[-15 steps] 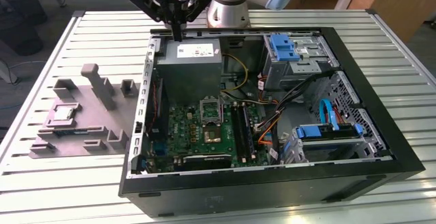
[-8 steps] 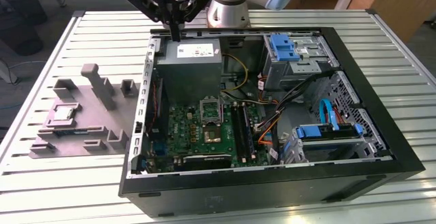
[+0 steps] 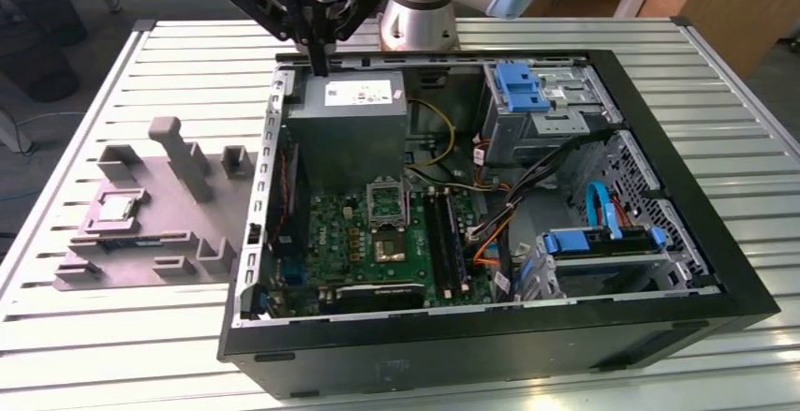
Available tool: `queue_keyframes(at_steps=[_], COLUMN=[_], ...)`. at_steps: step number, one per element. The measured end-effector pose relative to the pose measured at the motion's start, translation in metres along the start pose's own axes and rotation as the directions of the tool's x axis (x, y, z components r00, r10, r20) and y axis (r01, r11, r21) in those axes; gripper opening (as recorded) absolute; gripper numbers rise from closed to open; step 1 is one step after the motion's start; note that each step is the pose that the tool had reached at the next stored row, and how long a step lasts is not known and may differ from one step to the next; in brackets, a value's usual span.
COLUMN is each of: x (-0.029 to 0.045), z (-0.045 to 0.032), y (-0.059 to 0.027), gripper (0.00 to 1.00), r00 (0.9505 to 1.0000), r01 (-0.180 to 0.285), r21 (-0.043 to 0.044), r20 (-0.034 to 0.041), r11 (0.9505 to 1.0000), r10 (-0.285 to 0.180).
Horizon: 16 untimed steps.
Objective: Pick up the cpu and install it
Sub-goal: 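Reach for the cpu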
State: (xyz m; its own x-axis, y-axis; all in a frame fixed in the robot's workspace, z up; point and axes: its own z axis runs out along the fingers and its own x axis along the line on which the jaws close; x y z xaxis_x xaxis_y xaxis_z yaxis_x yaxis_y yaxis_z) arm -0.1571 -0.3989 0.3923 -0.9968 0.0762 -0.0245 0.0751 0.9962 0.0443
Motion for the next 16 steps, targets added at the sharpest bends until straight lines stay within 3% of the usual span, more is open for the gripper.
queue_keyframes(at_steps=[16], x=[0.0052], z=[0.0001], y=[-0.0004], gripper=[0.11], r00=[1.0], r01=[0.0], r21=[0.0], r20=[0.0], r11=[1.0], r10=[0.0])
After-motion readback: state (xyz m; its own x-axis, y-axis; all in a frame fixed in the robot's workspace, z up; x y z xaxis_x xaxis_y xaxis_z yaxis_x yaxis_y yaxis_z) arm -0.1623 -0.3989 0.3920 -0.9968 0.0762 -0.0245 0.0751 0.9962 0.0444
